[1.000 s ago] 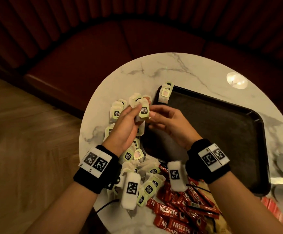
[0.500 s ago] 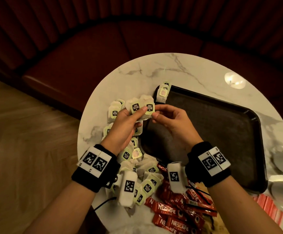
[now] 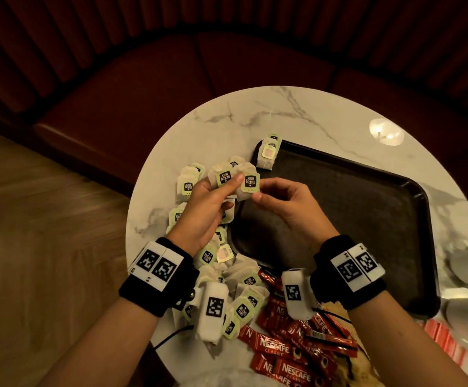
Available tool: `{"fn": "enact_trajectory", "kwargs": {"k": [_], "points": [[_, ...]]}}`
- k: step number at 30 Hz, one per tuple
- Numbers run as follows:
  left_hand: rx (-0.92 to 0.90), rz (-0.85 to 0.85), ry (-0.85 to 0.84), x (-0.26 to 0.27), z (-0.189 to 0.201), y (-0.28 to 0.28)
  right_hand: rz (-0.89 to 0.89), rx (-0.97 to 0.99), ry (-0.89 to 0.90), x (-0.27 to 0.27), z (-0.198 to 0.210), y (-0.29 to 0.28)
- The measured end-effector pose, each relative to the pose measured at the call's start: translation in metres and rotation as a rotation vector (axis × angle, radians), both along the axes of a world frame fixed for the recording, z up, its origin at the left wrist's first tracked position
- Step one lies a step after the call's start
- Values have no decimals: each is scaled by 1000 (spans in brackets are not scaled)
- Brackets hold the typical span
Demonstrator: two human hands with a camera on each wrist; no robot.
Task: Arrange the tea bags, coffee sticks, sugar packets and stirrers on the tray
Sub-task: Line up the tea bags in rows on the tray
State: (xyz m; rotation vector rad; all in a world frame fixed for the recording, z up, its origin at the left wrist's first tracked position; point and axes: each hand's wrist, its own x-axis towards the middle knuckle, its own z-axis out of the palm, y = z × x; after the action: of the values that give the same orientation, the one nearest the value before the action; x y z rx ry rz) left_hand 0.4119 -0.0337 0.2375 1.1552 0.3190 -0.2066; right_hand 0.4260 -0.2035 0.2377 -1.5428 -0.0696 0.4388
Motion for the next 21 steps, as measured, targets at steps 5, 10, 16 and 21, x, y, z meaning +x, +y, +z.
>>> {"fn": "enact_trajectory", "kwargs": {"k": [5, 10, 16, 21], "points": [[-34, 10, -5, 2, 0, -2, 0, 46, 24, -1, 0, 2], [5, -6, -30, 0, -2, -6, -107, 177, 66, -4, 0, 10], [103, 5, -77, -2, -4, -7, -101, 245, 138, -7, 1, 18], [146, -25, -88, -2, -2, -4, -98, 290, 185, -6, 7, 18]]}}
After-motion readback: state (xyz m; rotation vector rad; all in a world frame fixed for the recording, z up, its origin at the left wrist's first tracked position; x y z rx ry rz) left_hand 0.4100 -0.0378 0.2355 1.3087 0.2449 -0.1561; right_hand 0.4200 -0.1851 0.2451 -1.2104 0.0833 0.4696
